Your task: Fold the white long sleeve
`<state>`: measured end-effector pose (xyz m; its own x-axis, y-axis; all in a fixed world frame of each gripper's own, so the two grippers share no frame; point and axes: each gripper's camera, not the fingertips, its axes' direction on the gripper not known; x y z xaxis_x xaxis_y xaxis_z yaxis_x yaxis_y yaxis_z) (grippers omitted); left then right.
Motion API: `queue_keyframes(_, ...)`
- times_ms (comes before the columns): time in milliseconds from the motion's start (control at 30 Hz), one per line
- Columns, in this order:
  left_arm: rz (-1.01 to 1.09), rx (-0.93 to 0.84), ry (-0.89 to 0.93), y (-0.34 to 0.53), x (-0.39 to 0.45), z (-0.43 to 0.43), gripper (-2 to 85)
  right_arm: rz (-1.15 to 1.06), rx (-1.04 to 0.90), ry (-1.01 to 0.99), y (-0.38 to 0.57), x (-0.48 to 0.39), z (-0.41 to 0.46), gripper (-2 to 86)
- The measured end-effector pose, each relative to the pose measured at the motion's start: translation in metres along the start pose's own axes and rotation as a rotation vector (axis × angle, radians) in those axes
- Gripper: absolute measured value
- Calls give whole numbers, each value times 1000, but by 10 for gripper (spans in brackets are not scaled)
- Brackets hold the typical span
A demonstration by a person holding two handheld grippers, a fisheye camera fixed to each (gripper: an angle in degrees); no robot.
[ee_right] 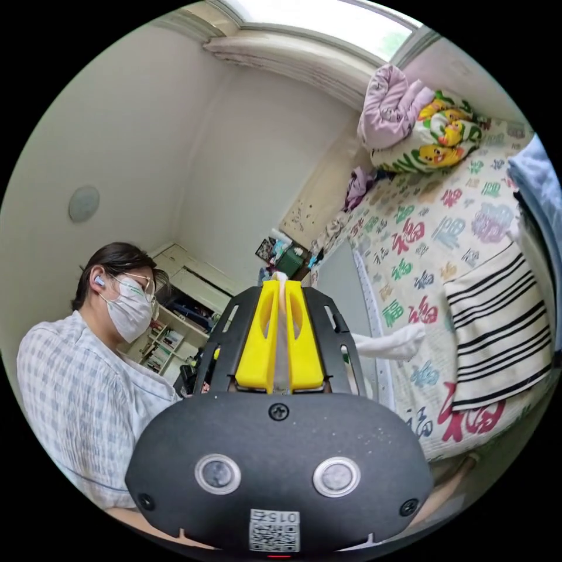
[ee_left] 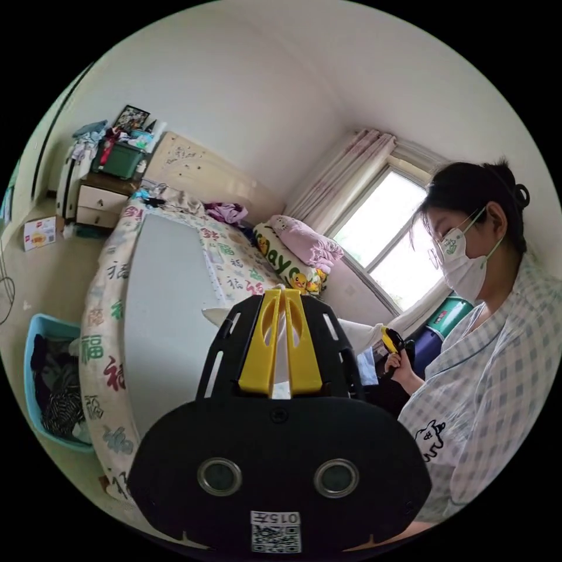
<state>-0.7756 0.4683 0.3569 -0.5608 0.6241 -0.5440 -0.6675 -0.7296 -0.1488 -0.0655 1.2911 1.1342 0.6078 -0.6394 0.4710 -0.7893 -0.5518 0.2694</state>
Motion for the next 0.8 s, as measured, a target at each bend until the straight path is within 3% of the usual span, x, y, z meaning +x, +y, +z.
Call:
queue_keyframes(167,-168,60,-103,8,-64,-111,-7,17,-168,-17,14,-19,98,5)
queue_keyframes(300,-257,74,-146,8,-111,-139,-7,-18,-282,24,5,-26,166,5)
queue_keyframes(533,-462,-2,-210,5,-272,-87,-5,6,-512,211,-12,69,362,6)
queue_keyframes(667,-646,-247,-350,9,-365,-27,4,174,-699,448,-2,169,485,11)
queue_keyframes(733,-710,-226,-368,7,-379,-32,13,142,-779,588,-1,184,517,13)
queue_keyframes(800,-689,-161,-291,0,-379,-46,34,70,-794,575,-1,177,533,15)
